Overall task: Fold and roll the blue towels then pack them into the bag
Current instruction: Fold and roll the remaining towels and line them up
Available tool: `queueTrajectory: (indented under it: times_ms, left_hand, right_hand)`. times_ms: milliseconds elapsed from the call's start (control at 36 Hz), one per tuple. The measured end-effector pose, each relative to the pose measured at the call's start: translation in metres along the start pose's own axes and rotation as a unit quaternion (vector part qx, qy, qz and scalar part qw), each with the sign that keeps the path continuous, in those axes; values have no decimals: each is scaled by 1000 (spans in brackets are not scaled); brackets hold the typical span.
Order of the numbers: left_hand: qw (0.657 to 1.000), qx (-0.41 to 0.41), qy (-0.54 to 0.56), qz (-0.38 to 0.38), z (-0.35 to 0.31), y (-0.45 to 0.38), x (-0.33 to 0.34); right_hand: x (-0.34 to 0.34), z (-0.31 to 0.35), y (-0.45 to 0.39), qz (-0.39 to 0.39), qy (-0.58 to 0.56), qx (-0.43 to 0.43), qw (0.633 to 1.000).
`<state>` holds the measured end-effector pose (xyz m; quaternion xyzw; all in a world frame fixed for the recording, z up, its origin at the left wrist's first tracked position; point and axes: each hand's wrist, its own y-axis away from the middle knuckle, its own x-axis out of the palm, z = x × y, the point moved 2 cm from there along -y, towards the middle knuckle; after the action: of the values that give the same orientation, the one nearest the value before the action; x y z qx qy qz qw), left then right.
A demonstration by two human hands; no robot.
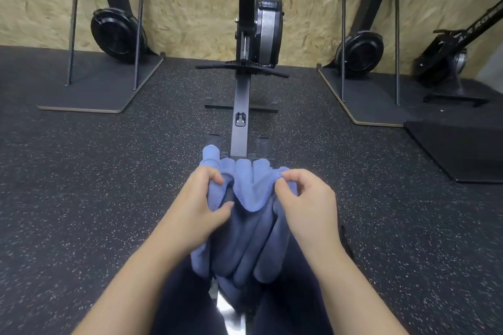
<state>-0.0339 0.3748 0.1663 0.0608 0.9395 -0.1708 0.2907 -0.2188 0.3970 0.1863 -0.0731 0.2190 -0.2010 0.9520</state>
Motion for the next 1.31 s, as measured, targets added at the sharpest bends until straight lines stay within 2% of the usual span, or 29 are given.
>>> queueTrajectory:
  times_ms: [194, 306, 389, 472, 583, 694, 833, 1000, 1139, 1306]
  left_hand:
    - [999, 25, -38, -13, -4, 3, -4]
    - [996, 12, -81, -28, -1, 1, -11]
    - [987, 48, -138, -71, 2, -1, -14]
    - [991, 2, -94, -93, -6, 0, -17]
    - [998, -21, -20, -60, -22, 1, -8]
    - [999, -30, 39, -17, -40, 1, 4]
    - [1000, -20, -6, -7, -46, 2, 9]
    - [998, -48, -34, -38, -40, 2, 5]
    - [997, -55, -60, -18, -37, 1, 4]
    - [994, -55, -27, -87, -33, -1, -12]
  right_hand:
    - [-3, -1, -1, -12, -10, 9, 1000]
    - [-6, -2, -2, -26, -11, 3, 1000]
    - [-8, -4, -3, -26, -7, 4, 1000]
    - [-8, -5, -4, -4, 11, -3, 1000]
    - [-1, -4, -1, 71, 24, -12, 997]
    - [8, 1, 5, 115, -33, -32, 992]
    - [13, 8, 11, 121, -121, -37, 985]
    - [17, 5, 14, 147, -159, -37, 976]
    - [20, 4, 16, 153, -122, -63, 979]
    - [13, -6, 13, 149, -40, -75, 985]
